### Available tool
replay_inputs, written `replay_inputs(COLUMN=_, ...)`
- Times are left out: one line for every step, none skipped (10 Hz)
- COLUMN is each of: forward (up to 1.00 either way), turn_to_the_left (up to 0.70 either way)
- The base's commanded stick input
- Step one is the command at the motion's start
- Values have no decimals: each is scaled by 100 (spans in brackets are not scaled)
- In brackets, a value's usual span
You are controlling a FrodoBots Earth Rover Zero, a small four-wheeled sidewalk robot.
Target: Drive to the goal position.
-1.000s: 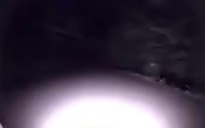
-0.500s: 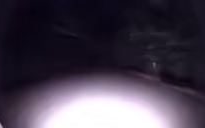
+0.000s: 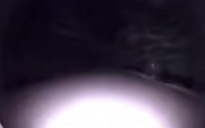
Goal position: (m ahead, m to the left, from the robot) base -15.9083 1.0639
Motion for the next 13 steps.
replay_inputs(forward=-100, turn_to_the_left=0)
replay_inputs(forward=-100, turn_to_the_left=0)
replay_inputs(forward=-100, turn_to_the_left=0)
replay_inputs(forward=-100, turn_to_the_left=0)
replay_inputs(forward=-100, turn_to_the_left=0)
replay_inputs(forward=-100, turn_to_the_left=0)
replay_inputs(forward=-100, turn_to_the_left=0)
replay_inputs(forward=-100, turn_to_the_left=0)
replay_inputs(forward=-100, turn_to_the_left=0)
replay_inputs(forward=-100, turn_to_the_left=0)
replay_inputs(forward=-100, turn_to_the_left=0)
replay_inputs(forward=-100, turn_to_the_left=0)
replay_inputs(forward=-100, turn_to_the_left=0)
